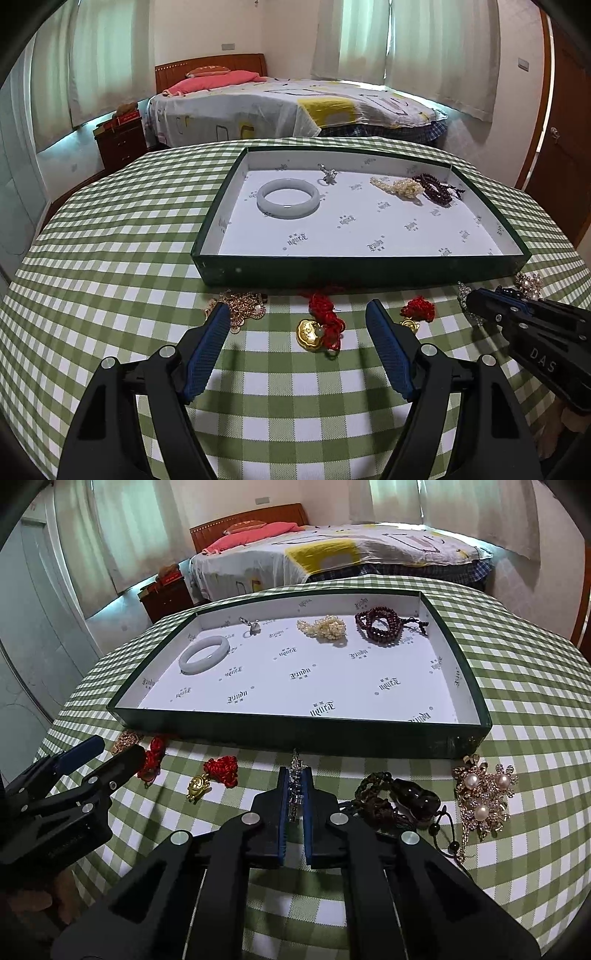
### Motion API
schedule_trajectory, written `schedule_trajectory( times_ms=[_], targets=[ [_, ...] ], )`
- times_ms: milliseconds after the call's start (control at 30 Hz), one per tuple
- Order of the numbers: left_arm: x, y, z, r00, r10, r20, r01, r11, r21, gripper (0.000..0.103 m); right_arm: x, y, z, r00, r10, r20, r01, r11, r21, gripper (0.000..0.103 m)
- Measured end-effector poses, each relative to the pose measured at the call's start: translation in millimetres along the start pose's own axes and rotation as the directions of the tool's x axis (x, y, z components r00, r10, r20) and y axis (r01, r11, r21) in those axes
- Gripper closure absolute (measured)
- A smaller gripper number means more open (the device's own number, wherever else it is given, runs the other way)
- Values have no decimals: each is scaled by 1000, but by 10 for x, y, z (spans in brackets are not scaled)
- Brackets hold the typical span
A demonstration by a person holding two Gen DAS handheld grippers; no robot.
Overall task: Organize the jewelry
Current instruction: 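Lower the right gripper onto the silver brooch and close on it, then lower the left gripper onto the red knotted tassel charm and close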
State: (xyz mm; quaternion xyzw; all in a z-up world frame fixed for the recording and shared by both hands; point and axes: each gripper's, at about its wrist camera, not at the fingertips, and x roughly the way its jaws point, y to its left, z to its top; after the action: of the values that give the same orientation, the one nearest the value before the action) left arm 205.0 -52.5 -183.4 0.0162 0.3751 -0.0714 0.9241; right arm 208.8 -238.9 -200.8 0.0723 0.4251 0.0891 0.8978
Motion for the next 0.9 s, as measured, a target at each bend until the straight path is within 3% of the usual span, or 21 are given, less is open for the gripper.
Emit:
schedule_trajectory(
  times_ms=[133,200,233,433,500,600,767,900],
  targets=[
    [21,2,-6,1000,-3,-8,3,1000,2,30,13,-1,14,1000,-3,-3,3,1000,2,92],
    [24,-3,-3,1000,-8,-11,8,1000,4,30,30,-5,24,1000,-4,-8,4,1000,5,80],
    [20,-2,-7,1000,-9,-12,9,1000,4,30,34,-7,23,1000,-5,-10,5,1000,6,79],
    [34,-4,6,1000,-16,-18,16,1000,4,30,52,38,25,999,-27,-17,27,999,-35,79],
    [42,-13,11,1000,-20,-23,20,1000,4,30,47,48,12,999,-41,-23,40,998,-53,90],
    [50,-31,25,999,-25,-27,26,1000,10,30,27,39,-14,999,-38,-19,37,998,-56,90],
    [81,-71,66,999,-36,-41,37,999,22,39,12,25,-22,999,-33,-19,32,998,-54,90],
    [140,-81,74,996,-48,-69,50,999,22,55,10,11,-17,999,-24,-21,23,999,-47,90]
  ],
)
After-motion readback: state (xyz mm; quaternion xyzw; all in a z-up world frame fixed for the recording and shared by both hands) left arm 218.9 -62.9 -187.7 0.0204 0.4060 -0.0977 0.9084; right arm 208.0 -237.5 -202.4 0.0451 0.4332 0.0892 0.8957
